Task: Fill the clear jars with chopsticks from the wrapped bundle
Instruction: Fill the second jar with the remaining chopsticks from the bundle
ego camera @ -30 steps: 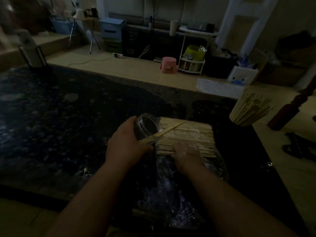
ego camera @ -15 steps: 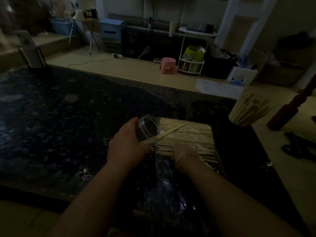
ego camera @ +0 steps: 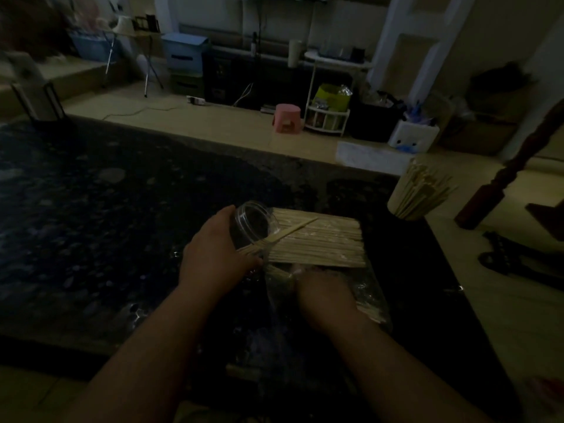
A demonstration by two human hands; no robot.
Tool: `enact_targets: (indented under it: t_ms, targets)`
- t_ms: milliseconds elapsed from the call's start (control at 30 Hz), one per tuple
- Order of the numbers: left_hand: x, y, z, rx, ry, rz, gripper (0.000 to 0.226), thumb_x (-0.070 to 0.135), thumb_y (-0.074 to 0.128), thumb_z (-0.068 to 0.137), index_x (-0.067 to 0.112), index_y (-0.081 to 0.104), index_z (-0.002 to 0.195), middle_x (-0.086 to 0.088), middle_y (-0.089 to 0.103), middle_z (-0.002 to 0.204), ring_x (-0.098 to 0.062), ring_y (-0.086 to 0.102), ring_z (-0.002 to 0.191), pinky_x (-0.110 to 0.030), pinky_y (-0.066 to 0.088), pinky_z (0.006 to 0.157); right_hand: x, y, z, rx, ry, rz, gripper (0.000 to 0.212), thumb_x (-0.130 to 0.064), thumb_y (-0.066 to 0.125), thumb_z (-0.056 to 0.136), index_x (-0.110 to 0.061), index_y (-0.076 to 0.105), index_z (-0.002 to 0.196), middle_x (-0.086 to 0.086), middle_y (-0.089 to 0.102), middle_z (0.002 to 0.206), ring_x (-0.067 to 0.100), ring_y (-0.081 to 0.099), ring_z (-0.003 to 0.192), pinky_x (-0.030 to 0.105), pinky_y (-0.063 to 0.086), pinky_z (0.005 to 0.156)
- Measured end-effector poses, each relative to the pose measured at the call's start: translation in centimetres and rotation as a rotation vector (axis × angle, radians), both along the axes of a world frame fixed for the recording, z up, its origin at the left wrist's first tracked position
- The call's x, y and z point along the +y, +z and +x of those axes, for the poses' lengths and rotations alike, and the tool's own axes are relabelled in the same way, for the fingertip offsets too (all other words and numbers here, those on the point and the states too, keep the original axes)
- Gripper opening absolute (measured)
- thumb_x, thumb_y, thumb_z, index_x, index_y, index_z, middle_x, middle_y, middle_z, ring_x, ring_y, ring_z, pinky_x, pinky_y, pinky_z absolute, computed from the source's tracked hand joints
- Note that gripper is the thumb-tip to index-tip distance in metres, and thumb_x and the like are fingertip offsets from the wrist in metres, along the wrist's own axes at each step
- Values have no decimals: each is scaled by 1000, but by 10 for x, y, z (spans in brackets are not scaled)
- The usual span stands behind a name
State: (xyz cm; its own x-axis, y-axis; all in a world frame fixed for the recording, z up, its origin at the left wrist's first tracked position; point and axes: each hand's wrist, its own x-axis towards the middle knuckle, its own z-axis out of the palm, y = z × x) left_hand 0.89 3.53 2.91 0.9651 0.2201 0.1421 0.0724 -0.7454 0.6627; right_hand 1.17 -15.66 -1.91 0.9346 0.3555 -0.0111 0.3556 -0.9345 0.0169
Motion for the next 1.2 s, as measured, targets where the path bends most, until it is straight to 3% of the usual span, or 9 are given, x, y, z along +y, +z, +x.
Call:
enact_targets:
  t_ms: [133, 333, 467, 567, 833, 1000, 1067, 1133, 1200]
  targets:
    - [-5, 1, -4, 0, -11, 14, 107, 41, 89, 55, 27, 34, 146, 1, 48, 142, -21, 49, 126, -43, 44, 103, -2, 12, -18, 33, -45, 206, 33, -42, 46, 95, -27, 54, 123, 4, 62, 120, 27, 59, 108, 34, 44, 90]
    - [-8, 0, -8, 10, -23, 42, 107, 44, 88, 54, 28, 35, 146, 0, 50, 141, -22, 51, 124, -42, 45, 101, -10, 43, -47, 45, -74, 175, 26, -41, 44, 90, -22, 59, 101, 6, 66, 107, 28, 61, 99, 31, 43, 76]
    - [-8, -3, -11, 9, -26, 69, 106, 52, 86, 54, 29, 36, 145, -1, 49, 142, -22, 51, 125, -43, 45, 102, -14, 63, -51, -270, 2, 317, 23, -44, 41, 82, -23, 45, 73, 2, 63, 75, 27, 61, 70, 28, 27, 57]
    - [-11, -6, -13, 10, -25, 88, 107, 54, 86, 54, 28, 35, 146, 0, 48, 143, -21, 50, 126, -41, 43, 103, -22, 63, -42, -497, 69, 557, 24, -35, 47, 86, -20, 44, 67, 1, 49, 60, 25, 47, 54, 29, 30, 51]
    - [-15, -7, -12, -11, -35, 119, 103, 57, 83, 60, 29, 35, 146, 2, 48, 143, -18, 50, 126, -36, 40, 103, -24, 77, -39, -755, 96, 539, 51, -49, 30, 98, -13, 57, 74, 7, 53, 84, 25, 45, 74, 33, 26, 66]
    - [-15, -9, -10, -9, -55, 132, 103, 60, 81, 59, 29, 35, 146, 4, 47, 144, -17, 49, 127, -35, 41, 103, -29, 74, -32, -789, 34, 732, 22, -30, 53, 91, -13, 66, 95, 1, 47, 93, 21, 53, 71, 34, 47, 55]
    - [-14, -10, -9, -9, -50, 148, 103, 61, 80, 60, 29, 34, 146, 4, 46, 145, -17, 48, 128, -34, 40, 103, -28, 68, -30, -762, 15, 842, 26, -27, 56, 91, -6, 70, 96, -4, 46, 97, 13, 53, 80, 22, 50, 70]
    - [-13, -11, -7, -5, -47, 152, 102, 60, 80, 61, 29, 34, 146, 4, 45, 146, -17, 48, 128, -34, 40, 102, -24, 67, -30, -718, 8, 967, 30, -27, 58, 91, -1, 71, 94, -5, 49, 97, 8, 52, 86, 4, 39, 82]
    - [-12, -11, -6, -2, -46, 153, 100, 59, 80, 62, 29, 34, 146, 4, 46, 145, -18, 48, 128, -35, 40, 102, -23, 67, -30, -701, -16, 1029, 29, -28, 57, 92, -3, 72, 91, -3, 54, 94, 2, 52, 87, 1, 35, 84]
